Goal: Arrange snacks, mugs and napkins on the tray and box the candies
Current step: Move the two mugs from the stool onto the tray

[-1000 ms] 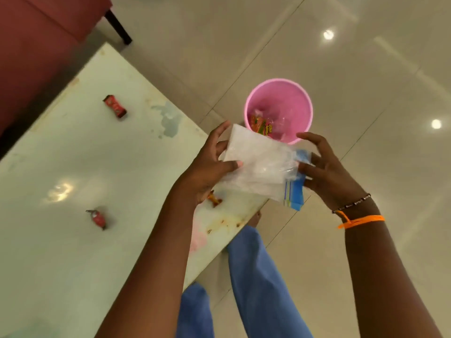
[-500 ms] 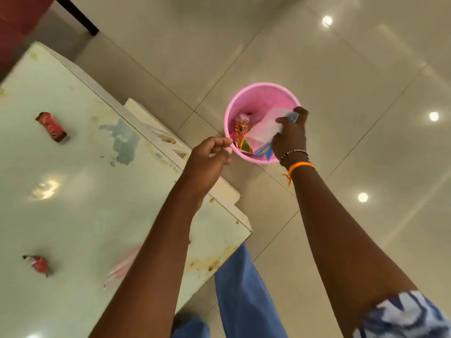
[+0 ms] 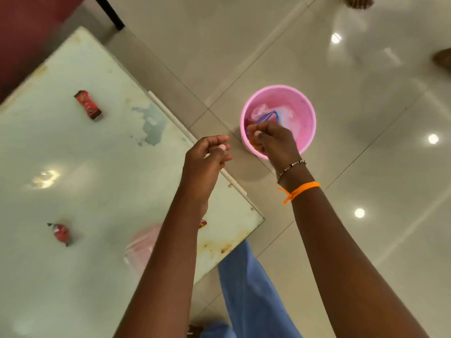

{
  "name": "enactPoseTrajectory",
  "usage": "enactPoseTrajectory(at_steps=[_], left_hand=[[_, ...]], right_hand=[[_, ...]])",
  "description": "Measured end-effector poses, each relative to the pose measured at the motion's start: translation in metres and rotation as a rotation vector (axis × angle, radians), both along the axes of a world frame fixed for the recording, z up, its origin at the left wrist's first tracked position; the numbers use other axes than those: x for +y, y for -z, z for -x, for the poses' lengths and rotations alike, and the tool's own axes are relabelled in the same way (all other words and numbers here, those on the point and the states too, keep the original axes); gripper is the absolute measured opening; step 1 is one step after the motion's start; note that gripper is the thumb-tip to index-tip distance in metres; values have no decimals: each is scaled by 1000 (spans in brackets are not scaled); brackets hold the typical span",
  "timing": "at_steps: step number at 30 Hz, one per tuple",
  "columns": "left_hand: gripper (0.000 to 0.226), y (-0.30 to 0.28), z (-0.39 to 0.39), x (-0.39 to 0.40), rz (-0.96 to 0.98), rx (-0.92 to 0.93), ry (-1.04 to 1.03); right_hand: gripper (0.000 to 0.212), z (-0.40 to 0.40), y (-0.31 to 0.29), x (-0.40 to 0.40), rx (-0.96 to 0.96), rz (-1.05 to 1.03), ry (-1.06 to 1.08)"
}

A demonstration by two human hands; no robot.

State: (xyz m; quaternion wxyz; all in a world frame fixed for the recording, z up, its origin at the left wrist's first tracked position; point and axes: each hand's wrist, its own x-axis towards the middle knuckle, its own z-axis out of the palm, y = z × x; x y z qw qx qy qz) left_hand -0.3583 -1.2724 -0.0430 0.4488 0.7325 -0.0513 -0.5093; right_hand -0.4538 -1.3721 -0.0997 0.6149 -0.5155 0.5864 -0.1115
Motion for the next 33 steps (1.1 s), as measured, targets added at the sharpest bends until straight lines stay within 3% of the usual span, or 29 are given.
enactPoseTrajectory(at_steps=[9, 23, 33], left_hand=[[26, -62, 3, 133, 86, -87, -349], [26, -111, 47, 496, 116, -117, -954], [23, -121, 43, 696, 73, -133, -1395]], right_hand=[[30, -30, -105, 167, -279, -146, -114], [21, -31, -166, 503, -243, -318, -613], [20, -75, -176, 702, -185, -385, -996]])
